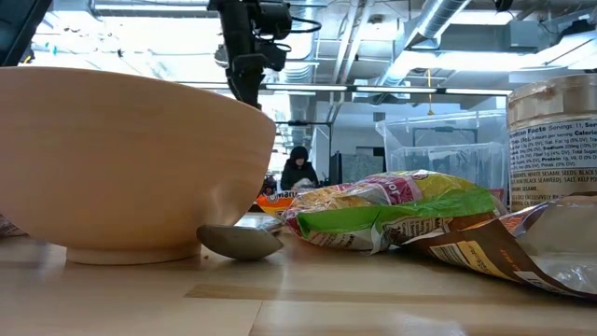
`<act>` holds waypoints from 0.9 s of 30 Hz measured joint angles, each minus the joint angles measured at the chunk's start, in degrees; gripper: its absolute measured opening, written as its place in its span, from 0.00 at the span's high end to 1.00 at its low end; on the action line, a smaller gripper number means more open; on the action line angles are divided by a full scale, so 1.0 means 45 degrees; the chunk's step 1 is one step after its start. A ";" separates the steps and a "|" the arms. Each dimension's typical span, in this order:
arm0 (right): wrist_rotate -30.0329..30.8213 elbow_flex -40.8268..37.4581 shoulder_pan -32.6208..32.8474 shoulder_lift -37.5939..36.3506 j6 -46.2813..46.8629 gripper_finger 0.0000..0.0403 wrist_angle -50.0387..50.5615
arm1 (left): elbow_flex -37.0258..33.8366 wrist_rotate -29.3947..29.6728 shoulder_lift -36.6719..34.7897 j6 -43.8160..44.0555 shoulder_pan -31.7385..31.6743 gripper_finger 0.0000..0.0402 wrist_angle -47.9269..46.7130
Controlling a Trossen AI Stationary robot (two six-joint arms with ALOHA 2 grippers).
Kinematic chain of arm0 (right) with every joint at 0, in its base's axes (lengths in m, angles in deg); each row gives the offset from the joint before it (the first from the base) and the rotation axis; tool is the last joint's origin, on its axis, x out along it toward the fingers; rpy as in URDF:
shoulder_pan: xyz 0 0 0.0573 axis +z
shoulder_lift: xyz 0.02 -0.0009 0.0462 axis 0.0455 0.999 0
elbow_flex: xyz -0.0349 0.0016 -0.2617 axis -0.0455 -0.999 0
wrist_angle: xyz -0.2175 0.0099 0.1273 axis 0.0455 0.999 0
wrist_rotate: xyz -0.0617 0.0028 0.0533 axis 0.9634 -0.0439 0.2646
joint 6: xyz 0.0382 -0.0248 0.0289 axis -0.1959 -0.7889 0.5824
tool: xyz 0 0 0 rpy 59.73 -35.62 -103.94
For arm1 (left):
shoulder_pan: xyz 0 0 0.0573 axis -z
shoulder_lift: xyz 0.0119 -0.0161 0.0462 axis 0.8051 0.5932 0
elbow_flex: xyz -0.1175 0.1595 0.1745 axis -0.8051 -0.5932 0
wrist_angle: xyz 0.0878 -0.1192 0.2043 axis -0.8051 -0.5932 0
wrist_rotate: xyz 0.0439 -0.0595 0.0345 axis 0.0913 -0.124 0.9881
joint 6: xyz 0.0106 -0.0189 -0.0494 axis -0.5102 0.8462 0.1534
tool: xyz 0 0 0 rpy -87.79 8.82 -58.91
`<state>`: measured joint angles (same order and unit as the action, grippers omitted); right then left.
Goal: Pick & Place Food Item
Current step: Put the red seasoning can into the orange bin
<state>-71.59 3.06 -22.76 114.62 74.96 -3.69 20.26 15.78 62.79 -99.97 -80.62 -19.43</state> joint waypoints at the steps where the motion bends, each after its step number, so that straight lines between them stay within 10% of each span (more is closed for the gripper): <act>1: -0.0005 0.0000 0.0000 0.0000 -0.0005 1.00 0.0005 | -0.0101 -0.0037 0.0002 0.0002 0.0059 0.48 0.0170; 18: -0.0173 0.0000 0.0005 -0.0005 -0.0039 1.00 0.0010 | -0.1206 -0.0434 0.0003 0.2657 0.1258 0.48 0.6766; 27: -0.0204 0.0000 0.0005 -0.0005 -0.0037 1.00 0.0015 | -0.1233 0.1172 -0.0185 0.3511 0.1104 0.48 0.2781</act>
<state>-72.51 3.06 -22.74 114.60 74.79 -3.63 14.71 21.05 61.96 -84.18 -75.66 -6.91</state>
